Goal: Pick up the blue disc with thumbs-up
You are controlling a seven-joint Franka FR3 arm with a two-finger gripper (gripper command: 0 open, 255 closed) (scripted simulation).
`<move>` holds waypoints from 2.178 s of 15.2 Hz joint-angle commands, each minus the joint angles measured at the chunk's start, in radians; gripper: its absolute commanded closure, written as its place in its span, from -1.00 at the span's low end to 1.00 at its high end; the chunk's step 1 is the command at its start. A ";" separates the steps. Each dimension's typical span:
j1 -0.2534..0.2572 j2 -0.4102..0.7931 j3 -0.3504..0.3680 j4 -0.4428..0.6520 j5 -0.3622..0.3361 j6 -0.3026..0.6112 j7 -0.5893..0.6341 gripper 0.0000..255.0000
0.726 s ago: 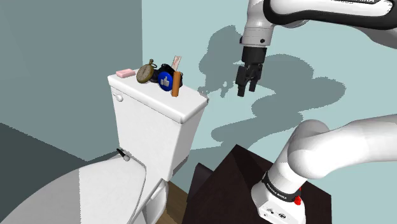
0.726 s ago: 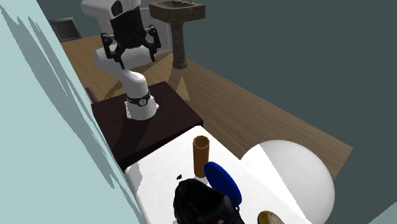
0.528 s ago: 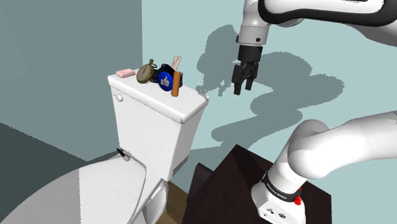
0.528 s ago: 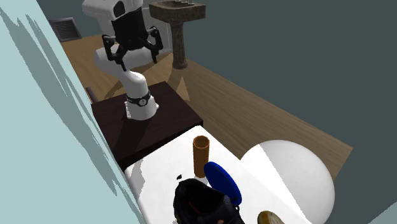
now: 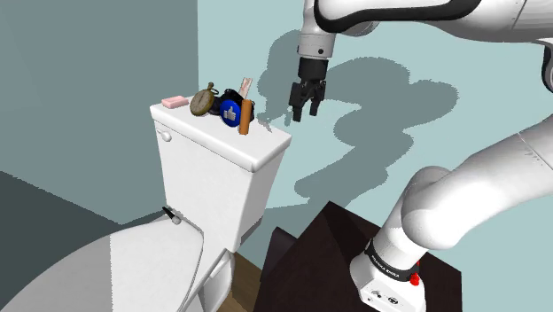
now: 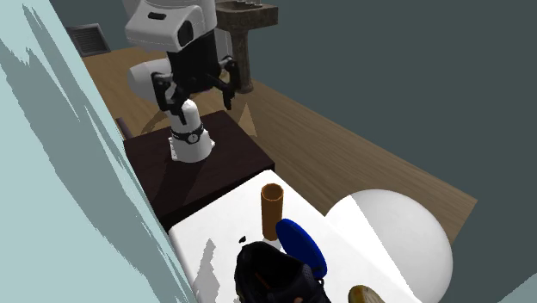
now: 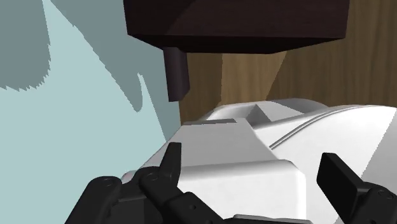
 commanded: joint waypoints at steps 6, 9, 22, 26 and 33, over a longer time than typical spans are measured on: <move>0.015 0.241 -0.005 0.197 0.006 0.089 -0.044 -1.00; 0.019 0.347 -0.004 0.303 0.010 0.108 -0.060 -1.00; 0.027 0.781 0.008 0.835 0.027 0.082 -0.114 -1.00; 0.028 0.776 0.008 0.775 0.027 0.137 -0.115 -1.00; 0.028 0.776 0.008 0.739 0.028 0.173 -0.116 1.00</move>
